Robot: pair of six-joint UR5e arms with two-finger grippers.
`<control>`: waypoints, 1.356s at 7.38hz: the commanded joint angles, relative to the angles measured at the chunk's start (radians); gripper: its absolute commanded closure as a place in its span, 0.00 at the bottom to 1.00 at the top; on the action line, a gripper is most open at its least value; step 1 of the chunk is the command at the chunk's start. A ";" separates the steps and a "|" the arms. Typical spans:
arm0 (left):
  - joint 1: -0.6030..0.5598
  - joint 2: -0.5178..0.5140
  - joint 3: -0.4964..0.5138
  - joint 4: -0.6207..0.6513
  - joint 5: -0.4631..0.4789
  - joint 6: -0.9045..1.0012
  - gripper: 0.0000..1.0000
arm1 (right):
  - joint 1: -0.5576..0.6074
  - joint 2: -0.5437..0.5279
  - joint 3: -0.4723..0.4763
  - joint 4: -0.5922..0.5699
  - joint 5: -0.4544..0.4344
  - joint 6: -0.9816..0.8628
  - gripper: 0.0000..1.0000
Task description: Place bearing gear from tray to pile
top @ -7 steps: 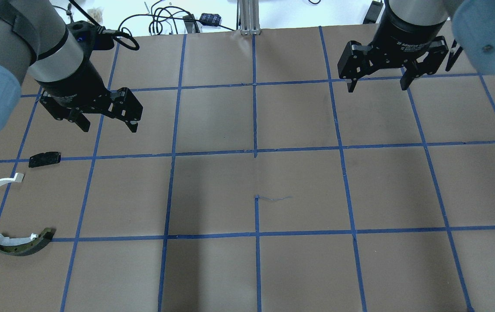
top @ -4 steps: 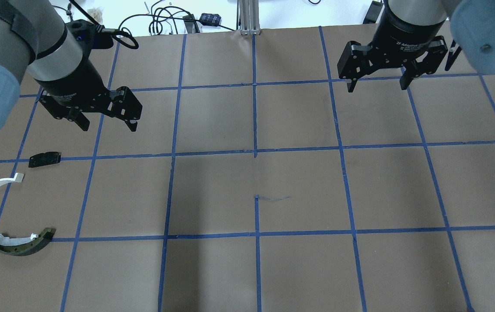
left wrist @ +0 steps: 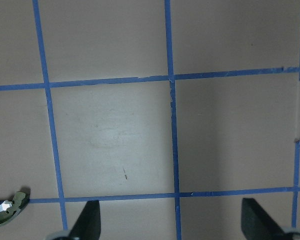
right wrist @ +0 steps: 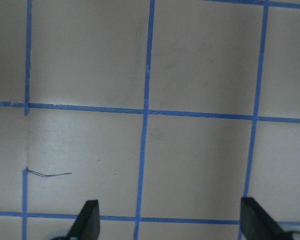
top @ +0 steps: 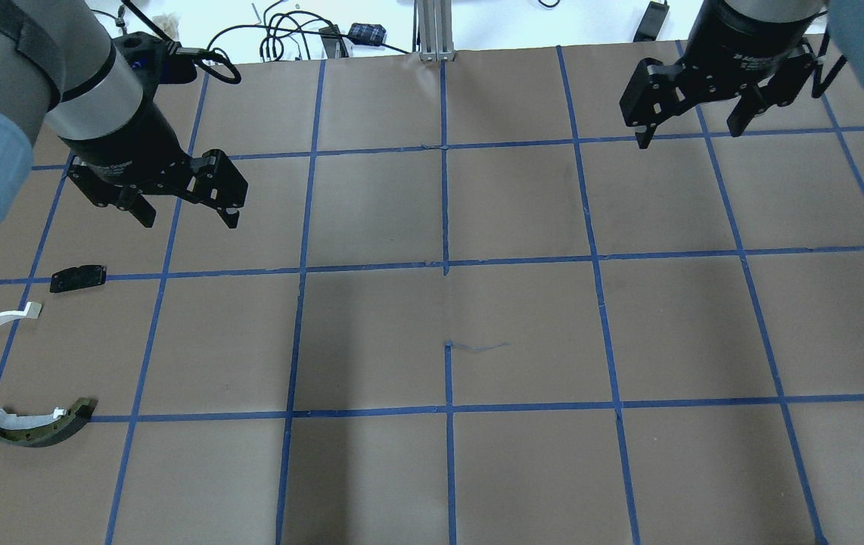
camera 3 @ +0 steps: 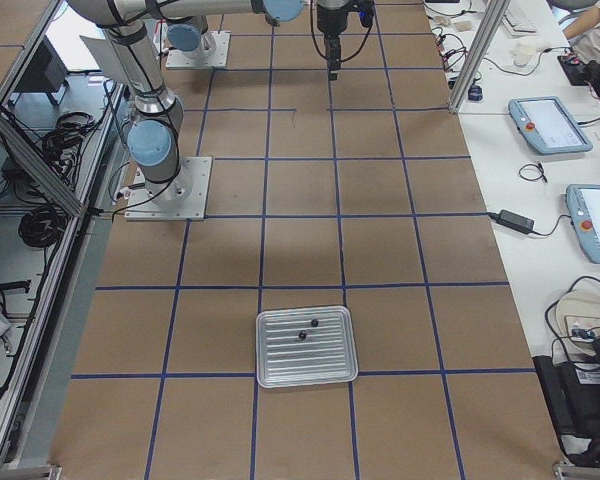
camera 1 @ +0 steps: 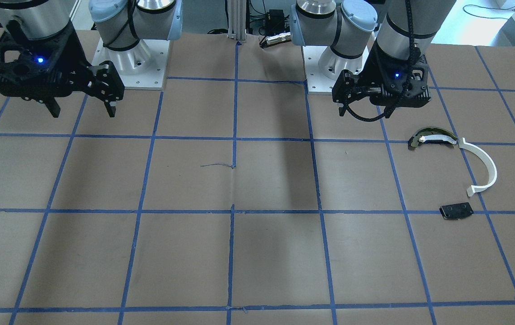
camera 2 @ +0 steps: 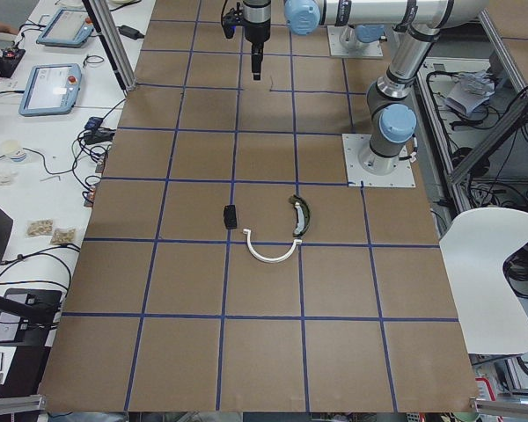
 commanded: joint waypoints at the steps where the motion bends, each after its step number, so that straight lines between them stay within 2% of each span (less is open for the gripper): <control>1: 0.000 0.000 0.000 0.000 0.000 0.000 0.00 | -0.194 0.000 -0.005 0.001 -0.064 -0.362 0.00; 3: 0.001 0.000 0.000 0.000 0.002 0.000 0.00 | -0.397 0.031 0.004 -0.013 -0.063 -0.719 0.00; 4: 0.003 0.000 0.002 0.001 0.002 0.000 0.00 | -0.457 0.060 -0.002 -0.046 -0.069 -0.842 0.00; 5: 0.004 0.000 0.002 0.001 0.003 0.000 0.00 | -0.479 0.086 0.004 -0.150 -0.074 -1.009 0.00; 6: 0.003 0.000 0.000 0.000 0.003 0.000 0.00 | -0.545 0.127 0.004 -0.189 -0.071 -1.144 0.00; 8: 0.003 0.002 0.000 0.000 0.003 0.000 0.00 | -0.709 0.224 -0.003 -0.244 -0.028 -1.358 0.00; 10: 0.003 0.000 0.000 0.000 0.002 0.000 0.00 | -0.798 0.345 -0.007 -0.300 0.017 -1.499 0.00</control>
